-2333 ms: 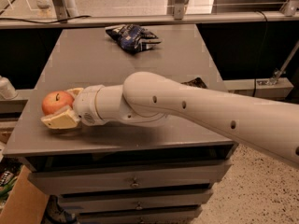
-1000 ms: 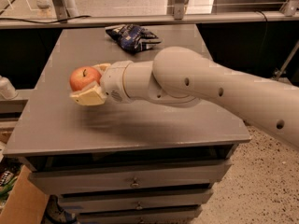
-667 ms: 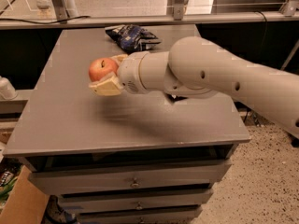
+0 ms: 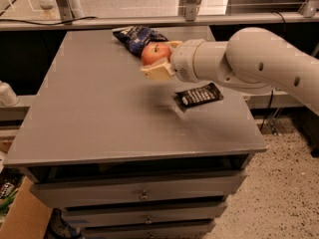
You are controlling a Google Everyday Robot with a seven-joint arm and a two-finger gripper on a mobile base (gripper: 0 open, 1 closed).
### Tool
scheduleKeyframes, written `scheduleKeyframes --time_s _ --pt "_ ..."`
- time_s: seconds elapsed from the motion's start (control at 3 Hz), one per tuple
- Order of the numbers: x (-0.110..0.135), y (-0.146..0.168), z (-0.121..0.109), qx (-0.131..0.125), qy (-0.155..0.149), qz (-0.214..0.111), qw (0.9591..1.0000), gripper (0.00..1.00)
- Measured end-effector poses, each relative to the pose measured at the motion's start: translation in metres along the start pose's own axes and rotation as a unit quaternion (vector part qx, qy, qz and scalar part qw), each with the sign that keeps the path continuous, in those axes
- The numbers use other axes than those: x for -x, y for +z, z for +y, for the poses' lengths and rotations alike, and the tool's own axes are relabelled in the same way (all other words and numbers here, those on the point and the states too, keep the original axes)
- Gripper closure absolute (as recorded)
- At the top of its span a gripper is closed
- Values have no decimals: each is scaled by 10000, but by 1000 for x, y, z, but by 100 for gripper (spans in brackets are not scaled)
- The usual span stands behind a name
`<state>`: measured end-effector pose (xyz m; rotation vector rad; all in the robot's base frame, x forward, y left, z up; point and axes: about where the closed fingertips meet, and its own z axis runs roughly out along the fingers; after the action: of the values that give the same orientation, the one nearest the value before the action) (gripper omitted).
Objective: Move apple near blue chip bag
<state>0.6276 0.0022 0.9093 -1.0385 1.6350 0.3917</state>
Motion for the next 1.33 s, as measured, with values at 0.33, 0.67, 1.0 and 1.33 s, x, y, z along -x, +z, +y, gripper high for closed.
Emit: scheduleKeyframes --time_s 0.33,0.67,1.0,1.33 --pt "-26 -5 -57 -345 269 -125 9990 100" --pt "-26 -5 -56 -345 269 -125 9990 100" --pt "-28 -4 -59 -408 261 -91 9988 100" --pt "-43 -1 -88 -662 505 -154 9964 100"
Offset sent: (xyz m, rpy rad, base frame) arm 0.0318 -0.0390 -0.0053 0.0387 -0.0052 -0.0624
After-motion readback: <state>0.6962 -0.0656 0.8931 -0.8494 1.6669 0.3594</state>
